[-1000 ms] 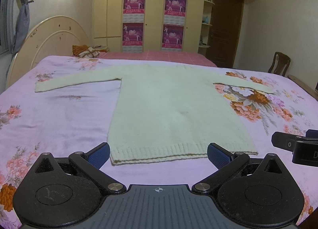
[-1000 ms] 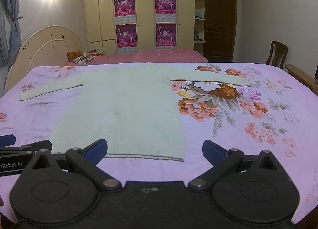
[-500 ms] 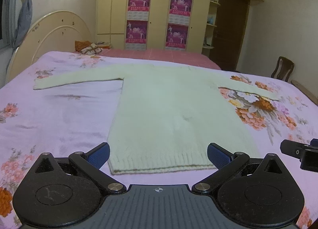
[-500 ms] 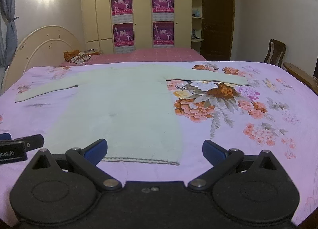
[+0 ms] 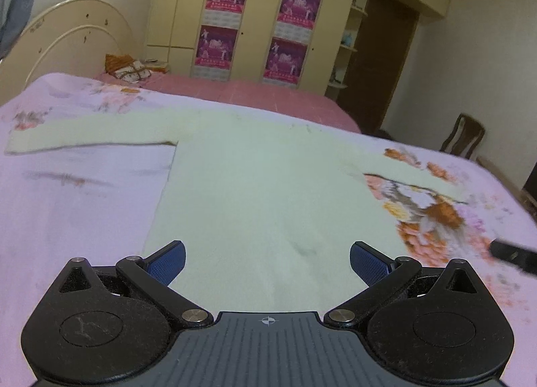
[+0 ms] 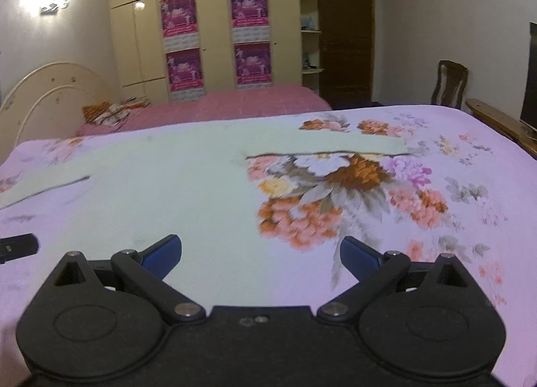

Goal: Fold small clothes
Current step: 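Grasp the sweater's sleeve cuff with the right gripper while the left gripper approaches the hem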

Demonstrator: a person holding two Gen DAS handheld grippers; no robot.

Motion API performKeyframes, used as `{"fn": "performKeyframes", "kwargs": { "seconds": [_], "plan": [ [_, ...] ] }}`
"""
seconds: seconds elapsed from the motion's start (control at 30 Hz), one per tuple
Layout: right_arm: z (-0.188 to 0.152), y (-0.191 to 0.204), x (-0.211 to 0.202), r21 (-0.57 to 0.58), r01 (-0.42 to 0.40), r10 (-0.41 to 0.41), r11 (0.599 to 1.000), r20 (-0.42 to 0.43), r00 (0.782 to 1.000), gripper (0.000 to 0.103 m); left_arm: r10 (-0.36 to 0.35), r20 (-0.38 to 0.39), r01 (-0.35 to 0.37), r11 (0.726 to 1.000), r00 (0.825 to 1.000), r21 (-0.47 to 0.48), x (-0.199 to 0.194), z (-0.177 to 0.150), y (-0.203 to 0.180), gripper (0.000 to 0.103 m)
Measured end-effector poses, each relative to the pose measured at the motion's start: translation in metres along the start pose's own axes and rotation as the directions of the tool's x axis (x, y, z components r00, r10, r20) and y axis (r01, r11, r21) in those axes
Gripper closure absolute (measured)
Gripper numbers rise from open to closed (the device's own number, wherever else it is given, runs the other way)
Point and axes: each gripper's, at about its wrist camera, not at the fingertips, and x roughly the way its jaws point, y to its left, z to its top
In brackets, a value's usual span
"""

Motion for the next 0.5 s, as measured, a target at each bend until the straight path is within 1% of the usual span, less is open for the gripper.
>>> {"fn": "performKeyframes", "kwargs": {
  "seconds": [0.07, 0.13, 0.2, 0.27, 0.33, 0.4, 0.5],
  "plan": [
    [0.01, -0.006, 0.015, 0.013, 0.005, -0.005, 1.0, 0.011, 1.0, 0.004, 0.031, -0.009, -0.03, 0.999, 0.999, 0.033, 0.021, 0.01, -0.002, 0.0],
    [0.021, -0.011, 0.032, 0.018, 0.01, -0.01, 1.0, 0.021, 1.0, 0.004, 0.069, 0.0, -0.069, 0.997, 0.998, 0.031, 0.04, 0.023, 0.0, 0.0],
    [0.033, -0.017, 0.051, 0.021, 0.014, -0.015, 1.0, 0.029, 0.999, 0.005, 0.098, 0.014, -0.098, 0.994, 0.995, 0.041, 0.058, 0.037, 0.004, 0.001],
    [0.044, -0.025, 0.068, 0.036, 0.018, -0.019, 0.999, 0.033, 0.999, 0.005, 0.119, 0.027, -0.12, 0.992, 0.992, 0.03, 0.079, 0.053, 0.012, 0.001],
    [0.058, -0.036, 0.091, 0.06, 0.026, -0.029, 0.998, 0.047, 0.998, 0.005, 0.157, 0.039, -0.158, 0.987, 0.987, 0.036, 0.105, 0.066, 0.021, 0.001],
    [0.071, -0.05, 0.117, 0.081, 0.043, -0.048, 0.996, 0.061, 0.997, 0.005, 0.196, 0.025, -0.197, 0.98, 0.98, 0.036, 0.13, 0.078, 0.03, 0.021],
    [0.087, -0.078, 0.159, 0.135, 0.066, -0.076, 0.989, 0.072, 0.994, 0.005, 0.227, -0.006, -0.227, 0.974, 0.974, 0.02, 0.168, 0.091, 0.047, 0.021]
  ]
}}
